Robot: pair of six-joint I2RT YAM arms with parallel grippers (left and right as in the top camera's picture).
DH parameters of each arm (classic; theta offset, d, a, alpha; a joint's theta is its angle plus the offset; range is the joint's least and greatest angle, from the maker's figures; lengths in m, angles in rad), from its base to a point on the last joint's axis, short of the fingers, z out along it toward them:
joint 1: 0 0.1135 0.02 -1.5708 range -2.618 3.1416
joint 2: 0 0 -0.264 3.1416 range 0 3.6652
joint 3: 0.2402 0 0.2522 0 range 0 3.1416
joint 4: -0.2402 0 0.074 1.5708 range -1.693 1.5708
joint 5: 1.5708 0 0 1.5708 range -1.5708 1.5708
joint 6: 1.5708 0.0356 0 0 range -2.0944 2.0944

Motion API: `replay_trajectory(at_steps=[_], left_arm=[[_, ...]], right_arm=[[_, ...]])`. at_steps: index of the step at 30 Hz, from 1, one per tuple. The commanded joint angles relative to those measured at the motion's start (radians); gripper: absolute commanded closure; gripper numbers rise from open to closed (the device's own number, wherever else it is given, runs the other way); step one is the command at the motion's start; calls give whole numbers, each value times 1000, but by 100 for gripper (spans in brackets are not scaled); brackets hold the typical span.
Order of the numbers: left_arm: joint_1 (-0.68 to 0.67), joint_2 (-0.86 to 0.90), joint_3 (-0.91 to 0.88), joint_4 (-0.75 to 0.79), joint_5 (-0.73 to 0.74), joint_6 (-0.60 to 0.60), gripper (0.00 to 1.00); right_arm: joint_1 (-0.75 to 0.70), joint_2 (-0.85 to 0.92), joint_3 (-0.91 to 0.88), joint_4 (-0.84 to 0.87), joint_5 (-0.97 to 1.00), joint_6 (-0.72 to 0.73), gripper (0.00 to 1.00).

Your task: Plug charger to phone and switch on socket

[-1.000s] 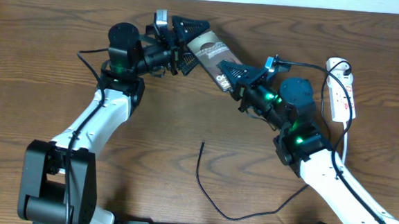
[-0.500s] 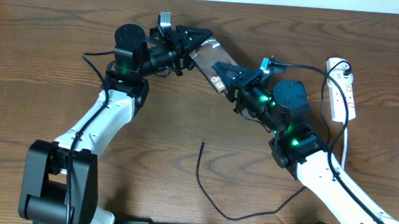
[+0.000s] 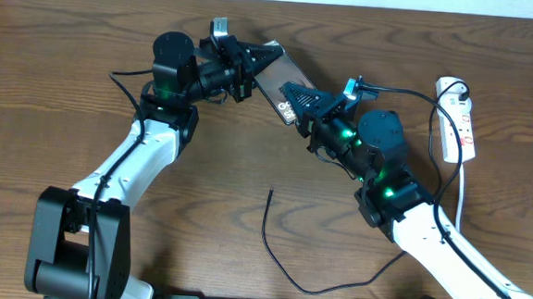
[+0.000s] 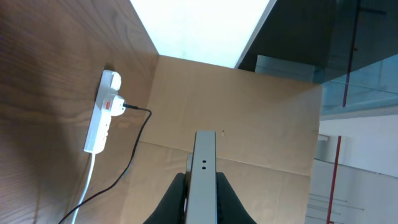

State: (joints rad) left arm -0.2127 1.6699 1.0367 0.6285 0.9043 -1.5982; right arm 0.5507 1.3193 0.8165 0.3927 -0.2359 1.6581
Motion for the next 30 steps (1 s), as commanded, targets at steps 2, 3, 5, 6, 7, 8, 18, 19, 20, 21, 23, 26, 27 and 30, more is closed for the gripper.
replay_trajectory(at_steps=[2,3,5,6,7,8,18,19,20,21,23,26,27,30], left_arm=[[-1,-17,24,1,-8,19,93],[-1,-17,24,1,-8,19,93],[-1,-17,24,1,-9,18,93],[-1,-17,24,1,-11,18,93],[-1,-17,24,1,-16,18,93],[-1,-17,24,1,-20,18,93],[-1,-17,24,1,-47,19,93],[-1,-17,24,1,-50,18,93],[-1,-17,24,1,-50,18,93],[-1,-17,24,1,-52,18,93],[-1,-17,24,1,-53,19,93],[-1,-17,24,1,-53,19,93],[-1,-17,24,1,-53,19,93],[-1,-17,24,1,-53,19,92]], right_arm=[[20,-10,19,-12,3,-36,99],[20,-10,19,-18,3,-36,99],[20,-10,19,-31,9,-36,97],[20,-10,19,-32,10,-36,97],[20,-10,19,-33,10,-36,97],[20,-10,19,-33,10,-36,98],[26,-10,19,-42,12,-36,99],[27,-10,19,-42,13,-36,99],[27,-10,19,-43,13,-36,99],[27,-10,19,-46,13,-36,99],[27,-10,19,-49,13,-36,96],[27,-10,19,-50,14,-42,53],[27,-10,19,-49,14,-56,41],[27,-10,19,-49,14,-98,9]])
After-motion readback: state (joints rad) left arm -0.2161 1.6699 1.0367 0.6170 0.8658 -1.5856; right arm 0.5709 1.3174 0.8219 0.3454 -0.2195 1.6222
